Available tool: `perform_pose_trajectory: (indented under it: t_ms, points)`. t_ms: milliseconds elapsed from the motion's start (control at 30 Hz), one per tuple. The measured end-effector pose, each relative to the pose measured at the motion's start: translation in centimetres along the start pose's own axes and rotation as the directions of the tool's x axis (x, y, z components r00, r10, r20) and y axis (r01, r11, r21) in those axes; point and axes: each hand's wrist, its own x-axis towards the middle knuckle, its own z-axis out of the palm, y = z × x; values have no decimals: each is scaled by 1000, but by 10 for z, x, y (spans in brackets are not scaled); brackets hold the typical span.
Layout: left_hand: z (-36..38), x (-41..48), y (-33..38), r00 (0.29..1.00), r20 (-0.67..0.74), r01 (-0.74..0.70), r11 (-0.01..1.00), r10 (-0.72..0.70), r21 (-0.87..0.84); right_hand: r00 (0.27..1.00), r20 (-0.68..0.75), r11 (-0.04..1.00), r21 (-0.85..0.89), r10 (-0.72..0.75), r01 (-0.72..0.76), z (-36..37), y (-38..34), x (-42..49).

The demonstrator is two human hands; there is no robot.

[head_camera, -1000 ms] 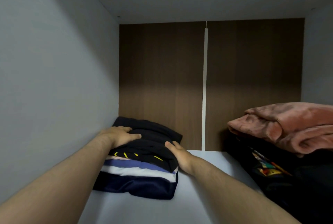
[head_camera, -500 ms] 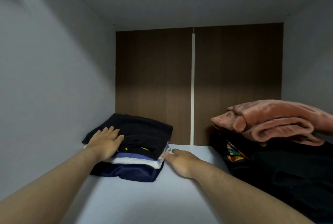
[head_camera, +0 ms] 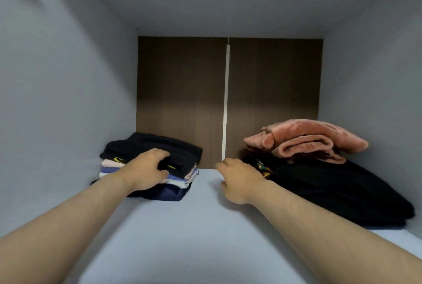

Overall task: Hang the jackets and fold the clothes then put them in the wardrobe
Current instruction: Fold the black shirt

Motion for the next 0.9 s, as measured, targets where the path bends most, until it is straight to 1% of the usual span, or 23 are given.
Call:
perform_pose_trajectory:
  t_ms: [67, 233, 400, 500, 667, 800, 900]
  points:
    - [1, -9, 8, 999, 27, -38, 999, 38, 6, 999, -42, 996, -82, -35, 32, -2, -12, -16]
    - [-2, -34, 21, 986, 105, -128, 992, 129, -19, 996, -86, 985, -166, 23, -37, -5, -34, -53]
    - [9, -64, 35, 953, 79, -290, 956, 292, -46, 991, -86, 977, -178, 105, -119, -7, -47, -111]
    - [15, -79, 52, 929, 96, -354, 934, 357, -46, 979, -86, 958, -203, 187, -201, -19, -47, -147]
    - [2, -98, 99, 871, 72, -485, 874, 486, -40, 950, -100, 919, -240, 296, -312, -53, -42, -206]
    - [-1, -119, 144, 825, 48, -555, 824, 563, -117, 910, -126, 873, -257, 395, -415, -79, -42, -264]
    - [4, -142, 181, 785, 50, -606, 782, 618, -148, 868, -113, 817, -298, 484, -494, -98, -42, -315]
